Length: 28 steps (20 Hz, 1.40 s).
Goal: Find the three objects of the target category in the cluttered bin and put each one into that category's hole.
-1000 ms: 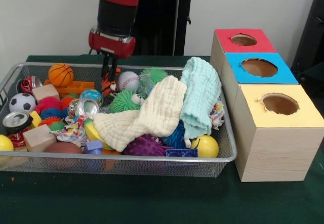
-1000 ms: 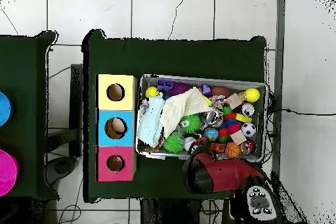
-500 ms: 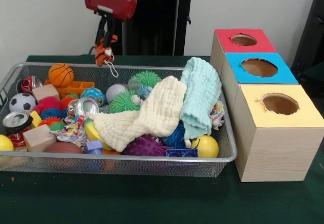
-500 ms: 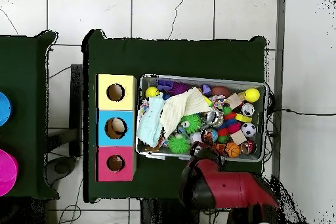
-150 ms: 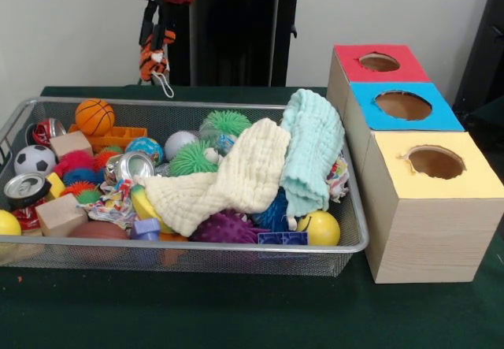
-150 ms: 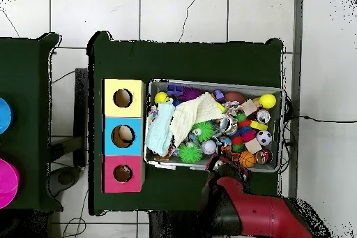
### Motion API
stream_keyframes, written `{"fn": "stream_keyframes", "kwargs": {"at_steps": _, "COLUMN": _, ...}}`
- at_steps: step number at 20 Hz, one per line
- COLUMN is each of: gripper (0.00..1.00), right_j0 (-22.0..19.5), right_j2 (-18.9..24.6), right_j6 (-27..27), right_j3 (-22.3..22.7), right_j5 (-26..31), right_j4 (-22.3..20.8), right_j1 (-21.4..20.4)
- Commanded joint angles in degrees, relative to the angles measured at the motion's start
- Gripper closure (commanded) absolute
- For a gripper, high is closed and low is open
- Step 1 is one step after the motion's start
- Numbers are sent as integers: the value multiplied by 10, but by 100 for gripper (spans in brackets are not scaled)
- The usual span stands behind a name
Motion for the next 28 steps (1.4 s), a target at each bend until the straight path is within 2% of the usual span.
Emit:
{"fn": "stream_keyframes", "kwargs": {"at_steps": 1, "gripper": 100, "right_j0": -10, "right_j2": 109, "right_j6": -19, "right_j3": 87, "right_j5": 91, "right_j4": 48, "right_j1": -36}}
{"fn": "stream_keyframes", "kwargs": {"at_steps": 6, "gripper": 100, "right_j0": 15, "right_j2": 94, "right_j6": 4, "right_j3": 99, "right_j5": 97, "right_j4": 64, "right_j1": -50}}
{"fn": "stream_keyframes", "kwargs": {"at_steps": 7, "gripper": 100, "right_j0": 33, "right_j2": 87, "right_j6": 32, "right_j3": 113, "right_j5": 98, "right_j4": 85, "right_j1": -55}}
{"fn": "stream_keyframes", "kwargs": {"at_steps": 12, "gripper": 100, "right_j0": 61, "right_j2": 67, "right_j6": 48, "right_j3": 122, "right_j5": 82, "right_j4": 94, "right_j1": -58}}
{"fn": "stream_keyframes", "kwargs": {"at_steps": 20, "gripper": 100, "right_j0": 129, "right_j2": 10, "right_j6": 68, "right_j3": 96, "right_j5": 78, "right_j4": 98, "right_j1": -51}}
{"fn": "stream_keyframes", "kwargs": {"at_steps": 23, "gripper": 100, "right_j0": 136, "right_j2": -1, "right_j6": 64, "right_j3": 91, "right_j5": 86, "right_j4": 102, "right_j1": -55}}
{"fn": "stream_keyframes", "kwargs": {"at_steps": 28, "gripper": 100, "right_j0": 153, "right_j2": -6, "right_j6": 57, "right_j3": 69, "right_j5": 133, "right_j4": 124, "right_j1": -63}}
